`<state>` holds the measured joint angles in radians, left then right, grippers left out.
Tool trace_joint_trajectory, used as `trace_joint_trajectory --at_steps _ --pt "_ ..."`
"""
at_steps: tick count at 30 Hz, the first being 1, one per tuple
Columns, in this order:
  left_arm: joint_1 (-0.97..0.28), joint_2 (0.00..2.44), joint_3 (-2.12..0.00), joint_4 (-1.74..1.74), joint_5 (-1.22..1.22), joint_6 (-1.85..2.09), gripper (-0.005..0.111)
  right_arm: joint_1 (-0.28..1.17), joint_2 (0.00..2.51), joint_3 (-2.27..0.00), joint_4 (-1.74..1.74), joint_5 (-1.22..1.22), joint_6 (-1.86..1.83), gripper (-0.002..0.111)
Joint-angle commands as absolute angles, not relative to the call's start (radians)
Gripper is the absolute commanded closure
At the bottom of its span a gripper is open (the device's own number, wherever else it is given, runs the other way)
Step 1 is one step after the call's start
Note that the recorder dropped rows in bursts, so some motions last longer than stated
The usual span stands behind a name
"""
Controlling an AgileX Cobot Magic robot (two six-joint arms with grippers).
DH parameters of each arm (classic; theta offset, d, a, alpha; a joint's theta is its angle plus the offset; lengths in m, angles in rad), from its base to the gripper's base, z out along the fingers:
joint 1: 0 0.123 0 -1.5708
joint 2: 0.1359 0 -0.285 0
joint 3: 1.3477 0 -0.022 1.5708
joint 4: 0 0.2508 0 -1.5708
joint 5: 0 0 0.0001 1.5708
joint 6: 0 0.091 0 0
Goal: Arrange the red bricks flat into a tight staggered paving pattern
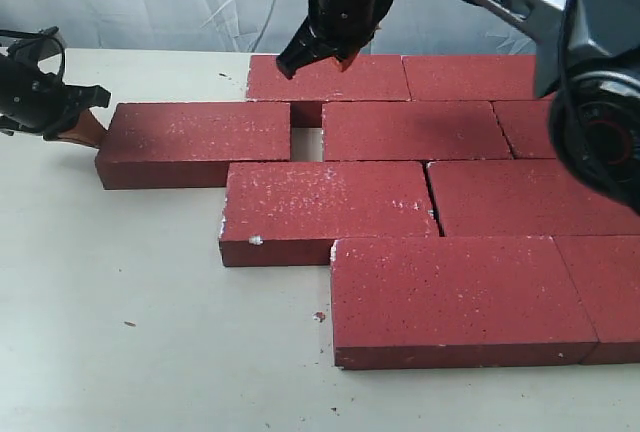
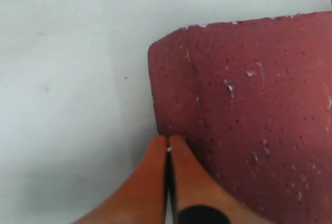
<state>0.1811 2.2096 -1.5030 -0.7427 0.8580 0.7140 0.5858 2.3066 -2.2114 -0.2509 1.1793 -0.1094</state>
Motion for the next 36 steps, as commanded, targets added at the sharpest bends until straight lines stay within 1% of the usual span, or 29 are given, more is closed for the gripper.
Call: trace_joint_trajectory --at_steps 1,7,12,18,25,31,36 --pt "0.166 2.21 -1.506 -0.755 0.856 0.719 0.107 0.578 2.165 -1.987 -0.263 1.043 -0.095 0.109" --pt "0.166 2.21 -1.506 -0.758 0.856 0.719 0.107 0.535 1.961 -1.634 -0.263 0.836 -0.075 0.109" --pt "0.153 2.21 -1.506 -0.782 0.852 0.719 0.107 0.464 1.778 -1.34 -0.251 0.573 -0.054 0.109" --pt "0.109 2.21 -1.506 -0.775 0.829 0.719 0.107 0.358 1.631 -1.092 -0.253 0.386 -0.052 0.109" --pt "0.079 2.21 -1.506 -0.777 0.79 0.717 0.107 0.277 1.574 -0.96 -0.262 0.231 -0.052 0.109" --pt "0.018 2.21 -1.506 -0.78 0.784 0.715 0.107 0.27 1.574 -0.96 -0.262 0.206 -0.052 0.109" --pt "0.028 2.21 -1.506 -0.699 0.784 0.697 0.107 0.27 1.574 -0.96 -0.261 0.207 -0.052 0.109"
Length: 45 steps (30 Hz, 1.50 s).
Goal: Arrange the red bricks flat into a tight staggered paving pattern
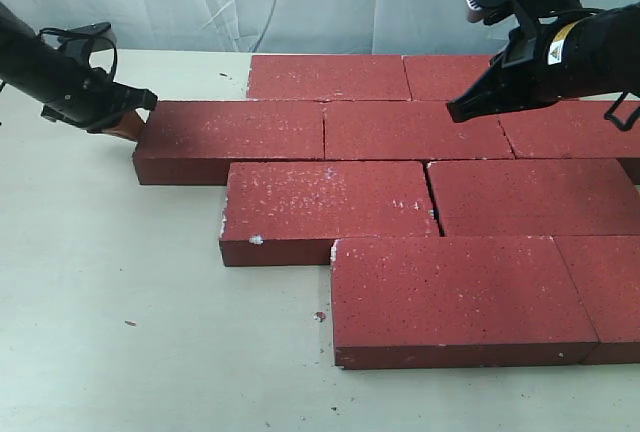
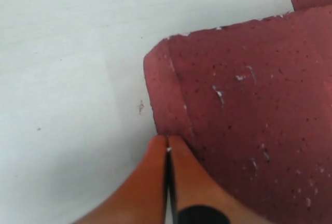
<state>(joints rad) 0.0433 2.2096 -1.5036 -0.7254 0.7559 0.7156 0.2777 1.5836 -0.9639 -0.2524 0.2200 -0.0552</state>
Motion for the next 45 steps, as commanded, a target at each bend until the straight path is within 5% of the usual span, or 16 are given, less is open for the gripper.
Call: trace_joint_trajectory --at_steps 1,17,25,31,45 --pt "0.032 2.21 -1.506 -0.654 0.779 0.679 0.107 0.27 1.574 -0.96 -0.261 0.207 -0.052 0.109" --pt "0.113 1.962 -1.506 -0.416 0.817 0.571 0.107 0.27 1.58 -0.975 -0.151 0.114 -0.048 0.109" --pt "0.113 1.747 -1.491 -0.306 0.997 0.426 0.107 0.255 1.578 -1.25 -0.208 0.71 -0.069 0.109" --pt "0.107 1.638 -1.395 -0.302 0.958 0.414 0.107 0.164 1.561 -1.249 -0.181 0.84 -0.069 0.109" --pt "0.103 1.362 -1.101 -0.307 0.655 0.429 0.107 -0.008 1.296 -1.004 -0.111 0.568 -0.048 0.109"
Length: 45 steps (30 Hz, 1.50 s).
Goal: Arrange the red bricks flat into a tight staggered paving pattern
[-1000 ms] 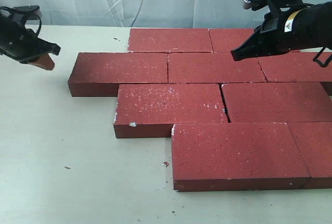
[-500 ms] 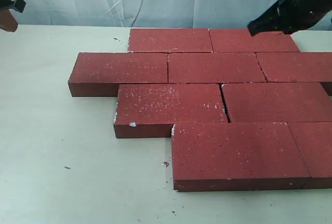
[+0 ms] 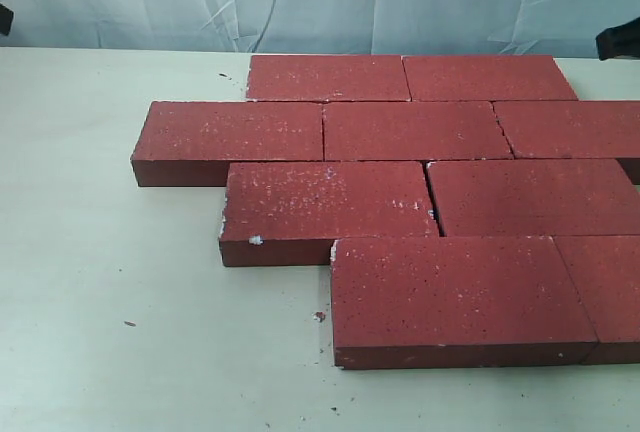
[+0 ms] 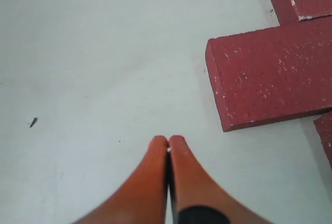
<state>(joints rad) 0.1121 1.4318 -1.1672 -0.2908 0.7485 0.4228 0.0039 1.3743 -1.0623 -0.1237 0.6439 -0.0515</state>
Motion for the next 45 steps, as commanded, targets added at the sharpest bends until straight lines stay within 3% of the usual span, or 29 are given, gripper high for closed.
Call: trace_joint_trajectory --at_steps 1,16,32,45 --pt "0.094 1.343 -1.086 -0.305 0.637 0.429 0.107 -0.008 1.274 -0.992 -0.111 0.561 -0.048 0.109" --pt "-0.108 1.169 -0.857 -0.288 0.492 0.429 0.107 -0.008 0.954 -0.745 -0.058 0.415 -0.048 0.109" --pt "-0.115 0.812 -0.605 -0.307 0.302 0.429 0.107 -0.008 0.592 -0.497 -0.066 0.172 -0.051 0.109" --pt "-0.115 0.616 -0.526 -0.333 0.282 0.426 0.107 -0.008 0.551 -0.492 0.041 0.16 -0.04 0.109"
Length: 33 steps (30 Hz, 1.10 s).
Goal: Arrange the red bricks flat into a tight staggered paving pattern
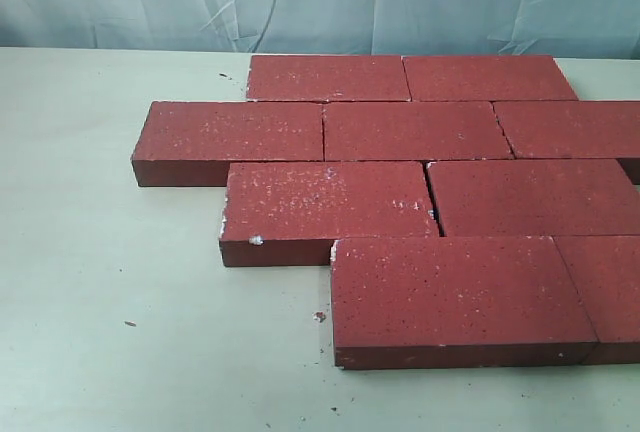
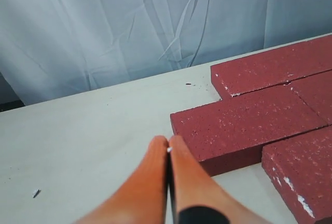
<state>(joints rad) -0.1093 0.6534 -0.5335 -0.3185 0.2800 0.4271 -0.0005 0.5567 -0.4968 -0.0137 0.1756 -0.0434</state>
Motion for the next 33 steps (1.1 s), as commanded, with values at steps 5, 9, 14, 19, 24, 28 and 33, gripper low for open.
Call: trace_joint_trajectory --at_steps 5,9,14,19,24,28,33 --pt "-0.115 0.6 -0.526 -0.333 0.284 0.426 0.107 -0.008 0.551 -0.492 0.04 0.158 -0.04 0.109" --pt "-0.115 0.6 -0.526 -0.333 0.284 0.426 0.107 -0.008 0.551 -0.492 0.04 0.158 -0.04 0.109" --pt "-0.115 0.6 -0.526 -0.329 0.284 0.426 0.107 -0.008 0.551 -0.492 0.04 0.158 -0.04 0.109" --pt "-0.115 0.6 -0.526 -0.316 0.284 0.426 0.107 -0.008 0.551 -0.492 0.035 0.158 -0.04 0.109" --pt "-0.115 0.6 -0.526 -0.326 0.284 0.426 0.107 -0.008 0.551 -0.492 0.034 0.162 -0.04 0.109" --pt "-0.115 0.594 -0.524 -0.311 0.253 0.408 0.107 -0.008 0.551 -0.492 0.034 0.162 -0.04 0.109" --pt "-0.115 0.495 -0.493 0.026 0.237 0.082 0.107 -0.008 0.551 -0.492 0.034 0.162 -0.04 0.109"
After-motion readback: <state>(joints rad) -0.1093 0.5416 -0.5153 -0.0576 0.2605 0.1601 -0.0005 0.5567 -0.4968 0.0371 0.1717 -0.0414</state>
